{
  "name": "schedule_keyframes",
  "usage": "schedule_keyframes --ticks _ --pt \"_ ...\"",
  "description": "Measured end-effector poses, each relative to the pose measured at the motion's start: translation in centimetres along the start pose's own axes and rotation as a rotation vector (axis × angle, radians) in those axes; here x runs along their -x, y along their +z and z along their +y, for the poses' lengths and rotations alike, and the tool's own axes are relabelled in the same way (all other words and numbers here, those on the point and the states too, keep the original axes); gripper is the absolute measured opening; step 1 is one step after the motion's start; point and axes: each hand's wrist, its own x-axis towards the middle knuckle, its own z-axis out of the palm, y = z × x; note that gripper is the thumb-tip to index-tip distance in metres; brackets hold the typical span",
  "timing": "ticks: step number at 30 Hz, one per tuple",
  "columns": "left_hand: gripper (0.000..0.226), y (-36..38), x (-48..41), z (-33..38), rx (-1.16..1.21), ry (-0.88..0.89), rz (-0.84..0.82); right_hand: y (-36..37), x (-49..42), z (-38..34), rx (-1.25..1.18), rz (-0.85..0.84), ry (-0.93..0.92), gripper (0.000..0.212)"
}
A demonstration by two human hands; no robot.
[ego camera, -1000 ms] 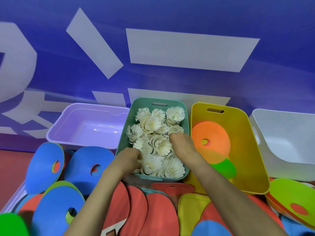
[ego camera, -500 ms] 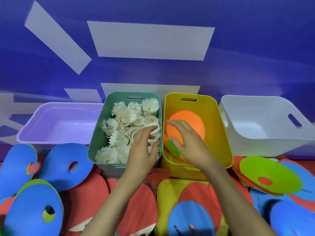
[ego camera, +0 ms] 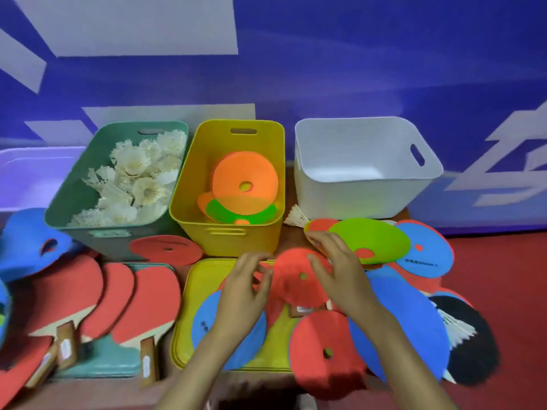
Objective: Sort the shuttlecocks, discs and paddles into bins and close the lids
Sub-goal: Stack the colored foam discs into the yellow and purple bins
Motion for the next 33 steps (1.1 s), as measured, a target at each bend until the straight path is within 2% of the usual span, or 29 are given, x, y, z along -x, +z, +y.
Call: schedule_keyframes --ticks 2,6,10,15,19,23,25,30,33 --pt "0.028 2.9 1.7 -0.7 -0.045 -0.152 -0.077 -0.4 1.8 2.3 0.039 -0.11 0.086 0.038" --pt "0.04 6.9 3.3 -1.4 -0.115 -0.543 -0.234 0.2 4.1 5.5 0.177 -0.44 0.24 0.045" --pt "0.047 9.5 2.7 -2.1 -0.073 -0.784 -0.247 1.9 5.3 7.2 0.283 -0.595 0.228 0.041" --pt "0.038 11.0 1.4 -1.9 -0.121 -0.864 -0.227 2.9 5.6 7.7 0.574 -0.689 0.071 0.031" --pt "0.031 11.6 1.2 -2.6 -0.105 -0.905 -0.194 3.1 5.5 7.9 0.649 -0.677 0.019 0.033" --pt "0.016 11.9 1.5 -2.7 0.021 -0.919 0.024 3.2 6.0 8.0 0.632 -0.661 0.009 0.034" --pt "0.017 11.9 1.4 -2.7 0.075 -0.913 0.08 3.4 6.2 8.0 0.638 -0.642 0.003 0.036" --pt "0.025 10.8 3.3 -2.4 -0.068 -0.837 0.033 3.7 6.0 7.9 0.663 -0.645 -0.002 0.033" --pt "0.03 10.0 6.2 -1.9 -0.142 -0.869 -0.165 3.9 5.9 8.0 0.653 -0.643 -0.004 0.033"
